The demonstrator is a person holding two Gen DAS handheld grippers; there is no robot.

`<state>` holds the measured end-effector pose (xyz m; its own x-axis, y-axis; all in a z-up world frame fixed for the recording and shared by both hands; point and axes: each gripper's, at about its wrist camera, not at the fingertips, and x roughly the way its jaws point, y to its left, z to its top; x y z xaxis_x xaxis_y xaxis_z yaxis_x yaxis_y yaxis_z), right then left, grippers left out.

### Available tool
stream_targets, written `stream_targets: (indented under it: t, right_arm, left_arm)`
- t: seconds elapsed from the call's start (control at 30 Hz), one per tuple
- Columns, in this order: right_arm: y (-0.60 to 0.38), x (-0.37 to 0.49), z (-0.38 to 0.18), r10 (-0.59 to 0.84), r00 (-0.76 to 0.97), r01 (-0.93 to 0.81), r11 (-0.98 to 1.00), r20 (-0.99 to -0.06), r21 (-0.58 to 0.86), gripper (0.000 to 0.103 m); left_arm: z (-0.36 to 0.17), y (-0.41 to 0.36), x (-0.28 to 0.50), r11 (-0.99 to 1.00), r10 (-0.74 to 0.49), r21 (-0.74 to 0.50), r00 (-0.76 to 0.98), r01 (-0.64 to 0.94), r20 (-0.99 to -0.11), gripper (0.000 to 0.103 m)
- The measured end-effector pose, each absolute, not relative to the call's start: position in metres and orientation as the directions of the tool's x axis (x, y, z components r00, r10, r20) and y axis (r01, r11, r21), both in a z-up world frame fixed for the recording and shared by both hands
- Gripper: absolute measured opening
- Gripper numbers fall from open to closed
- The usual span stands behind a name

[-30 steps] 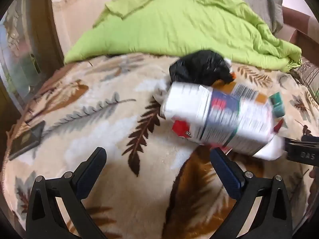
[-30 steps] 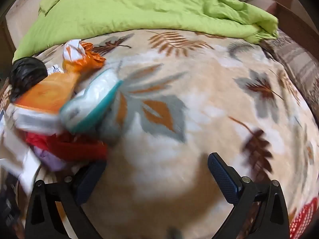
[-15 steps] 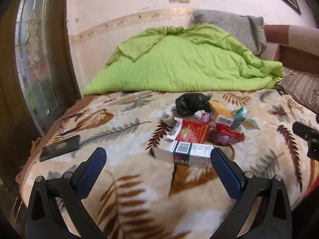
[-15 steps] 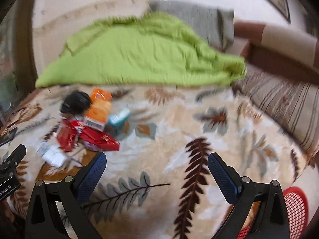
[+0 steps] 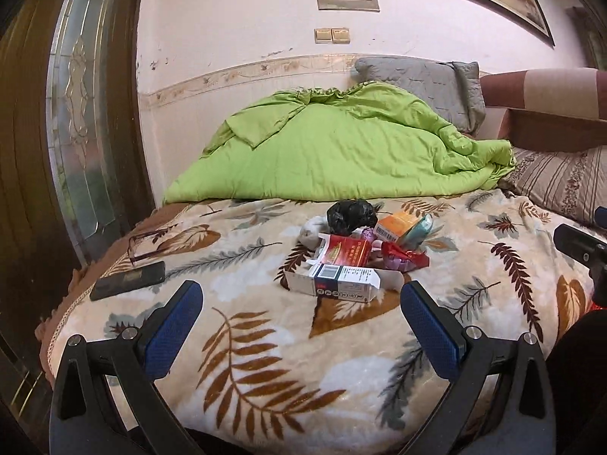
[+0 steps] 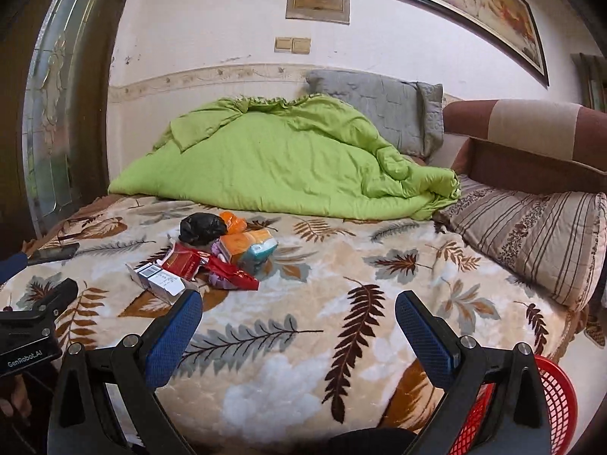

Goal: Collect trash

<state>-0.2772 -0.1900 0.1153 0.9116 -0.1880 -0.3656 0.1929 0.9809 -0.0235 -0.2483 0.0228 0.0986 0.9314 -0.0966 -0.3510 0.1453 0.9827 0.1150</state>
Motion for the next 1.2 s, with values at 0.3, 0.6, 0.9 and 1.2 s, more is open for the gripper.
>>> stream_targets:
  t: [0.3,0.6,0.9,1.2]
  right_arm:
    - [-0.198,-0.272,0.109,-0.181,0.895,0.202,0.979,-0.408,0.008,0.103]
    - [-0.195,-0.268,0.108,-0.179,0.887,0.192,0.981,-0.425,-0.011,0.103]
    - [-0.194,-0.267,0.107,-0.174,0.883,0.191,0.982,-0.435,-0.006,0.103]
    - [-0.195,-0.267,0.106,-0.173,0.882,0.191,0.982,-0.439,-0.003,0.103]
  left_arm:
    - [0.092,0.019,-0.239,0.978,-0.103,0.129,0.918,0.164,-0.384,0.103]
    - [0.090,0.023,-0.235,0.980,-0.096,0.123,0.912,0.156,-0.399,0.103]
    - [0.090,0.023,-0.235,0.980,-0.096,0.125,0.912,0.157,-0.398,0.103]
    - [0.089,0.025,-0.235,0.979,-0.096,0.125,0.912,0.158,-0.398,0.103]
